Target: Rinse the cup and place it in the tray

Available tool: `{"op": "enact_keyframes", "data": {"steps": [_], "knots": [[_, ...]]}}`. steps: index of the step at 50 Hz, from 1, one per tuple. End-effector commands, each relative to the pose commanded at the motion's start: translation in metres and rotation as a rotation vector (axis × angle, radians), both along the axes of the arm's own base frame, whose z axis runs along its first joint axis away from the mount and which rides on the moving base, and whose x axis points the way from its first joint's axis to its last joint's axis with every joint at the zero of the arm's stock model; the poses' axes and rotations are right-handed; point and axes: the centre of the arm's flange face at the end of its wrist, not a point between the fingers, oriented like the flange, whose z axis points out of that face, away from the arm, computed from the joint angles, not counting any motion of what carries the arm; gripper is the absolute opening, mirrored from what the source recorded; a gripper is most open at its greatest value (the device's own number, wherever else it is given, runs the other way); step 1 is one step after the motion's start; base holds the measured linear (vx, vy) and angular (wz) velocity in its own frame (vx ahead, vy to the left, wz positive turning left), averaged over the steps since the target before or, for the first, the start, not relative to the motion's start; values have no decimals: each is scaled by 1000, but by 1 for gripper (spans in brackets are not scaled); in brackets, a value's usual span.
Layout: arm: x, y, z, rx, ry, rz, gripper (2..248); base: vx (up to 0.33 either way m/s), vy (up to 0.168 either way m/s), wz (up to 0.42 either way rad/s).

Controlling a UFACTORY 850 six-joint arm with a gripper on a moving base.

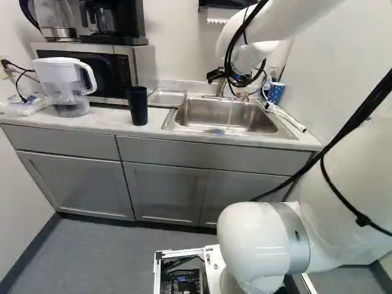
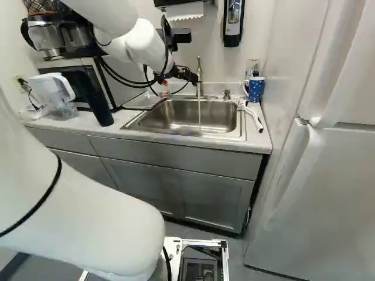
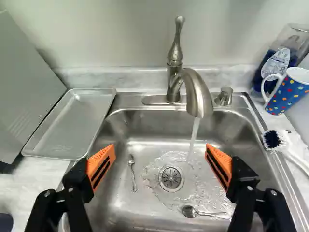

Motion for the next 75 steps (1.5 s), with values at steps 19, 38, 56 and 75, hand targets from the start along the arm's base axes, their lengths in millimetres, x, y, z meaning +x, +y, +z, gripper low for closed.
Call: {"op": "enact_keyframes", "data": {"steps": [19,38,56,75], "knots": [[-2,-7,0,0,0,-16,247,0,0,0],[-2,4,0,0,-1,8,247,0,0,0],[2,30,0,0,0,69,247,0,0,0],[7,58,0,0,1,134,247,0,0,0]]}}
